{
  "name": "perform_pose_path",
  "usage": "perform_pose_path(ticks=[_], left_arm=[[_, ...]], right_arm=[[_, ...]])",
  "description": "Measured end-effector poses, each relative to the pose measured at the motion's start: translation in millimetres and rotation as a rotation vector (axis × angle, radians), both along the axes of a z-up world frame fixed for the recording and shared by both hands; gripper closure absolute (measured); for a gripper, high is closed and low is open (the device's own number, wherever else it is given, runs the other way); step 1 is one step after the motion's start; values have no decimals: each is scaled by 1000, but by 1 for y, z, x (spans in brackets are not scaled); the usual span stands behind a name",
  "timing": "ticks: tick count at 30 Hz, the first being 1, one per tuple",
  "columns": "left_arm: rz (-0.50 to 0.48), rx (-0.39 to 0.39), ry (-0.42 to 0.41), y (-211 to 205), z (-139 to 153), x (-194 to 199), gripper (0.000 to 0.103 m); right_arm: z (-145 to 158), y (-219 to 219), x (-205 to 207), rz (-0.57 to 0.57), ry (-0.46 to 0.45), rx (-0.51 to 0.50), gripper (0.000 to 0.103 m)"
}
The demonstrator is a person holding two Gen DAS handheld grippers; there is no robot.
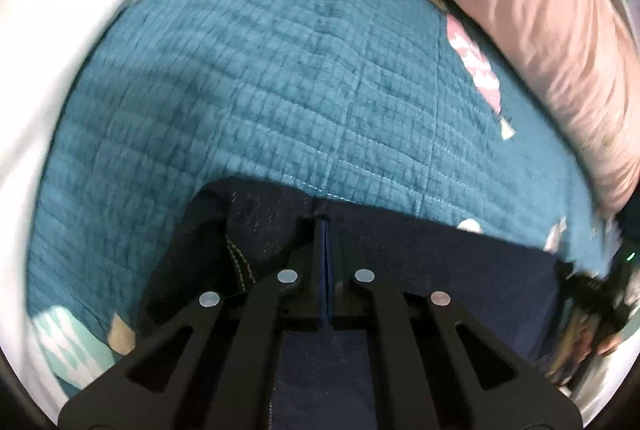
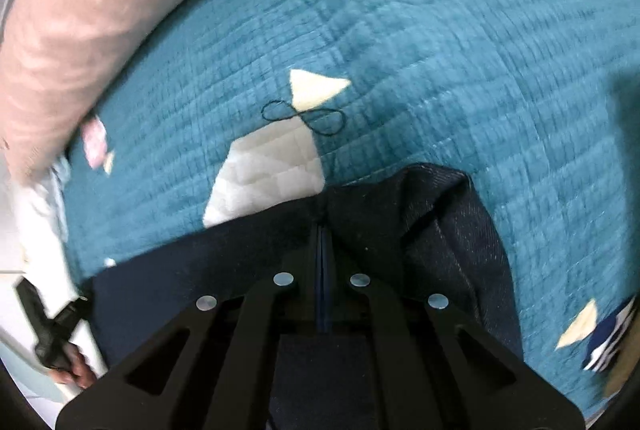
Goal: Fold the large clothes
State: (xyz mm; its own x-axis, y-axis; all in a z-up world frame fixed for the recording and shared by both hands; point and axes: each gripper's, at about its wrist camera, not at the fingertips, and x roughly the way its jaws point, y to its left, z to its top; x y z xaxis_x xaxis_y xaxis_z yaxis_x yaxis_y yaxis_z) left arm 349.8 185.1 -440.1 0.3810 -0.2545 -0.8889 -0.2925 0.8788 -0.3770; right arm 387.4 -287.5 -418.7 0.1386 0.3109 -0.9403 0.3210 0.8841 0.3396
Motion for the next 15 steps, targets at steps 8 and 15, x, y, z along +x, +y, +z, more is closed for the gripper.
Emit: perform_pose_path(ticks=[8, 15], left_arm=[[13, 115, 1, -13, 29, -24, 75], [-48, 301, -81, -44, 68, -85, 33]], right_arm=[[56, 1, -40, 54, -66, 13, 55], [109, 10, -103, 43, -155, -19, 27]])
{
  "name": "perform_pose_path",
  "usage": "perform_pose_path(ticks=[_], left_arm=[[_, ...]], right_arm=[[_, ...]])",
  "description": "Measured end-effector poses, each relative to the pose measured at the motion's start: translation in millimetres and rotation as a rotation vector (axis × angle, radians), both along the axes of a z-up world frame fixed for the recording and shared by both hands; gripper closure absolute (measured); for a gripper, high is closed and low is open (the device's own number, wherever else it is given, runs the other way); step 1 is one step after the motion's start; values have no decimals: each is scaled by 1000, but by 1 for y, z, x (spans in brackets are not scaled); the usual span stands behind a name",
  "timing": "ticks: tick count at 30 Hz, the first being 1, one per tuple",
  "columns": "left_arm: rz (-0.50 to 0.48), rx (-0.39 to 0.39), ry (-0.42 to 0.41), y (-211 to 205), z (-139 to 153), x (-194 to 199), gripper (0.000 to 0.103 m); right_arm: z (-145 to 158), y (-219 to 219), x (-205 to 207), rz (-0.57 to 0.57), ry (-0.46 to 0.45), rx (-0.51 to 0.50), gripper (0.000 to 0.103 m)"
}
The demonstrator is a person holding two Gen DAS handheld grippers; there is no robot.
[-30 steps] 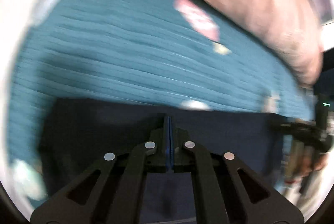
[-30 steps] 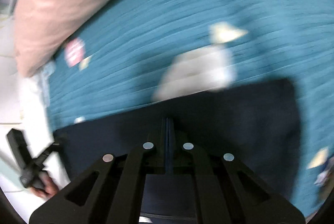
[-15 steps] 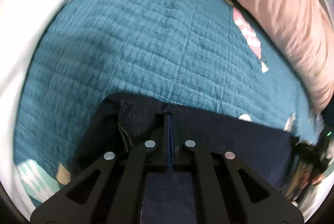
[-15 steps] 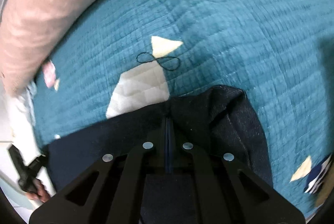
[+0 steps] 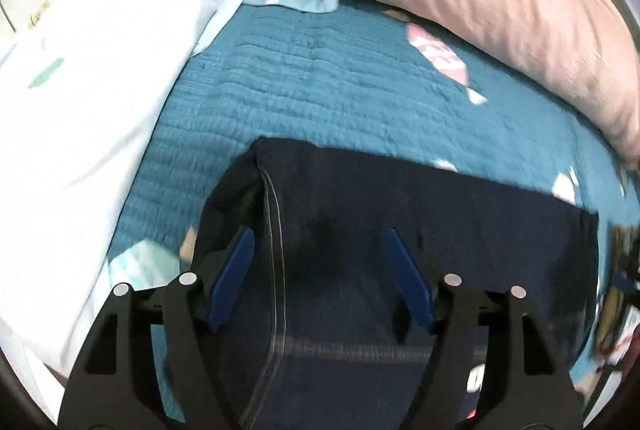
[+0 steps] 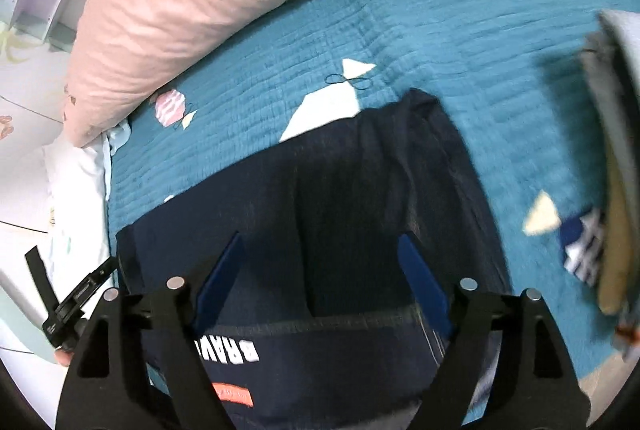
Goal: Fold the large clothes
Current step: 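Grasp the bundle edge by the orange tag with both grippers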
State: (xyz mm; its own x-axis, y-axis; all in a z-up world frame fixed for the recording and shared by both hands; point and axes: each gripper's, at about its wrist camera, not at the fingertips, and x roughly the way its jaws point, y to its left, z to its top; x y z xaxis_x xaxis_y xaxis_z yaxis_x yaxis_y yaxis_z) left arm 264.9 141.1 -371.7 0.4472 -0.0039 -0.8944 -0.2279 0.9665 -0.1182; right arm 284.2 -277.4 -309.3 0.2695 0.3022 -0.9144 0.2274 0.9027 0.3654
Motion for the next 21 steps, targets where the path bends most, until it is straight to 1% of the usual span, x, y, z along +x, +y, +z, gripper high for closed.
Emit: perform_pose_path(ticks=[3, 7, 11, 17, 19, 21], left_arm=[[-6, 21, -4, -9, 9, -21, 33], [-20, 32, -22, -21, 21, -53, 33], [-26, 35, -33, -32, 31, -84, 33], [-49, 1, -67, -52, 44, -128, 33], [-65, 6, -73, -64, 47, -140, 31], [-86, 4, -80, -76, 49, -149, 31]], right_arm=[[20, 1, -23, -13, -49, -31, 26], [35, 2, -52, -30, -72, -54, 25], [45, 0, -78, -39, -81, -57, 25], [51, 1, -122, -44, -89, -55, 24], [51, -1, -132, -45, -95, -50, 24], [50, -7, -143, -53, -95, -57, 18]])
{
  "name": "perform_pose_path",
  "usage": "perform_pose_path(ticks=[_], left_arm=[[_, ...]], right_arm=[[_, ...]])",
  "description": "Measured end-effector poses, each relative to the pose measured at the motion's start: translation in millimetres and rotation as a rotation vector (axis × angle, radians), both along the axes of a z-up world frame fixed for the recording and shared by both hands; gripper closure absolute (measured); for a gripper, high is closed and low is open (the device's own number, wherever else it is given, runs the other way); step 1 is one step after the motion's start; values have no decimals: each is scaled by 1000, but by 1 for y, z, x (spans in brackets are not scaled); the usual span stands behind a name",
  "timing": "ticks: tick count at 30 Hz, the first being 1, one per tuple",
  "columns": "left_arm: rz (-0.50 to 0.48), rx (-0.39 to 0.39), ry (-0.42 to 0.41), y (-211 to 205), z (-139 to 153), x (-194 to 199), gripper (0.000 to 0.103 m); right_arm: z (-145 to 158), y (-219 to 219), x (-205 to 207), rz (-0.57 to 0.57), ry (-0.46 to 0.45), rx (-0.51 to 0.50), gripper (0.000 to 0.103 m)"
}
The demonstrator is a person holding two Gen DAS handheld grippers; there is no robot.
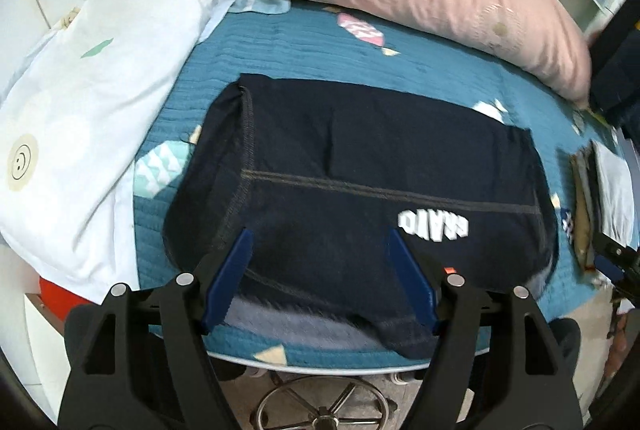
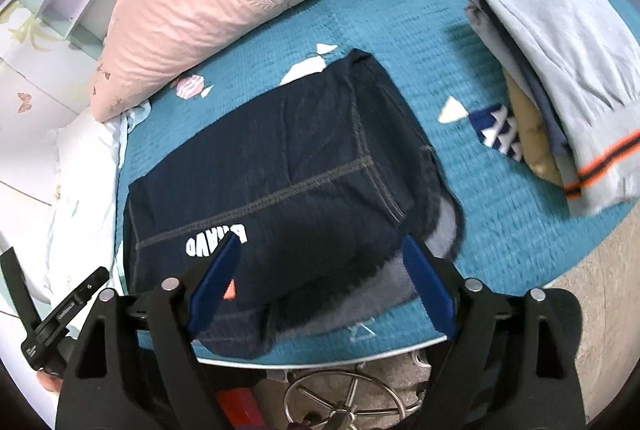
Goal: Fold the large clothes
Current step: 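Grasp the bundle edge by the orange tag with both grippers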
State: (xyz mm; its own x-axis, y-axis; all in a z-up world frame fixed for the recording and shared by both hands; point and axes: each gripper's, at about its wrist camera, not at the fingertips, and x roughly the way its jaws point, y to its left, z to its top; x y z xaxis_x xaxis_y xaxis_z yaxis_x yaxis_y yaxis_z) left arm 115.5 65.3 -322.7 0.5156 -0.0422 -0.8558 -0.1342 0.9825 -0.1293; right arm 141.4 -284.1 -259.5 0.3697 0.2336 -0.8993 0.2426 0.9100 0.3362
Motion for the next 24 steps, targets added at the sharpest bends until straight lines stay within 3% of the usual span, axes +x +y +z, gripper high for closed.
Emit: perform_pose_path(ticks=[8, 16, 24], left_arm=[[-69, -22, 26, -51, -6, -9, 30], [-132, -10, 85, -93, -23, -2, 30], [-101, -28, 132, -98, -40, 13, 30]], right_arm=[[-28, -46, -12, -91, 46, -11, 14], [-80, -90, 17, -122, 105, 121, 14], [-120, -100, 43, -96, 156, 277, 14]])
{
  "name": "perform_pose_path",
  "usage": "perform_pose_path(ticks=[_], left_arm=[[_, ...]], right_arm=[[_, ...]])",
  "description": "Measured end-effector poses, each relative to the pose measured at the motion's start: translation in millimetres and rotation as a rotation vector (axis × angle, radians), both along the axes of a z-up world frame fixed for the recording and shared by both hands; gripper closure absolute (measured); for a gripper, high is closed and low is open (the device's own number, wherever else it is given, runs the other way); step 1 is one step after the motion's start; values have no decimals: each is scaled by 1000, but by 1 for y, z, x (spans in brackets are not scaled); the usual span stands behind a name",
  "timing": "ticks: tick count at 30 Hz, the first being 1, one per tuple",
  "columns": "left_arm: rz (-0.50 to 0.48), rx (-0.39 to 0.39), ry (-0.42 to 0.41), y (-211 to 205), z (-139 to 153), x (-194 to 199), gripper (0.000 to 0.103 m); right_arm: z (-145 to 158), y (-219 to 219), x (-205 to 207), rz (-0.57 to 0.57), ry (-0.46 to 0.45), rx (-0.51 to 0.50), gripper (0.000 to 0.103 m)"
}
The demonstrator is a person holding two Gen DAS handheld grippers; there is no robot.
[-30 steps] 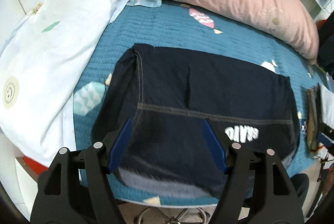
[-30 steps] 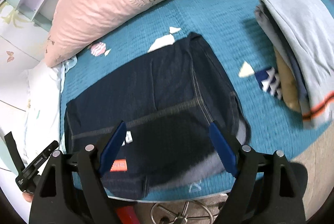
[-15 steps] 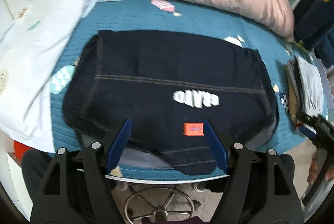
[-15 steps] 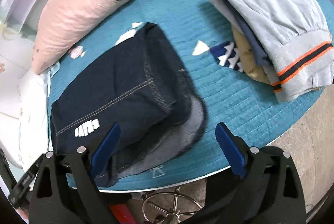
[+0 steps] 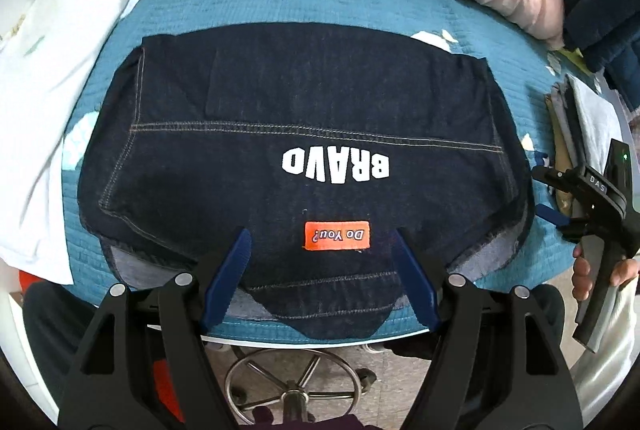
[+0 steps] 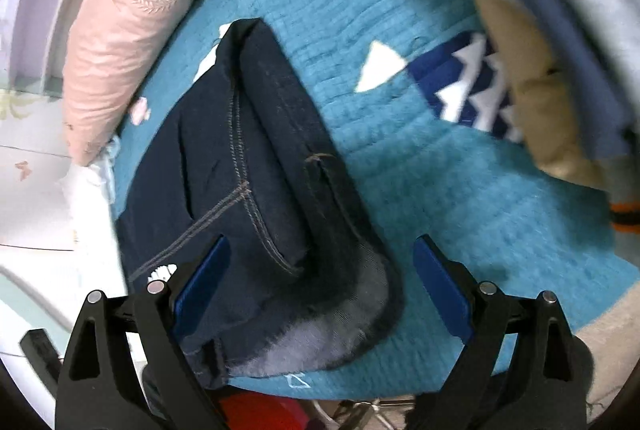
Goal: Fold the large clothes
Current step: 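Grasp the bundle edge by the orange tag with both grippers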
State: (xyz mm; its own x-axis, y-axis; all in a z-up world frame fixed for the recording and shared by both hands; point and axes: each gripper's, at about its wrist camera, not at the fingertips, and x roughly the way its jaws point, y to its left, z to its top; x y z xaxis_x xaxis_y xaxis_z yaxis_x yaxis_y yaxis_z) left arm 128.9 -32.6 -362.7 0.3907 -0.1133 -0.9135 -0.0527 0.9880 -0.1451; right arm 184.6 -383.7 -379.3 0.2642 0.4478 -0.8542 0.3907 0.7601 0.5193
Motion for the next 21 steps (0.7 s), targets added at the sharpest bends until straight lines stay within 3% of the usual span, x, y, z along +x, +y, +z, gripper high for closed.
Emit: perform_pose_path(ticks=[4, 6, 7, 9, 11, 15, 19, 21], left_arm=[[18, -7, 37, 3, -12, 6, 30], [23, -1, 52, 3, -16, 8, 30], [24, 1, 56, 3, -18, 8, 30], [29, 2, 64, 5, -21, 9, 30], [35, 0, 72, 6, -23, 10, 30], [37, 3, 81, 8, -25, 9, 29], [45, 3, 79, 11, -25, 8, 28], [57, 0, 83, 13, -27, 9, 27]], right_arm=[[-13, -3, 6, -31, 21, 57, 16], [-9, -1, 7, -17, 7, 78, 33], [-6, 1, 8, 13, -16, 143, 53], [3, 7, 9, 54, -37, 187, 54], [10, 14, 12, 103, -52, 132, 52], [-14, 17, 21, 102, 23, -4, 49], [-23, 13, 21, 81, 25, 35, 48], [-22, 12, 19, 70, 25, 32, 52]])
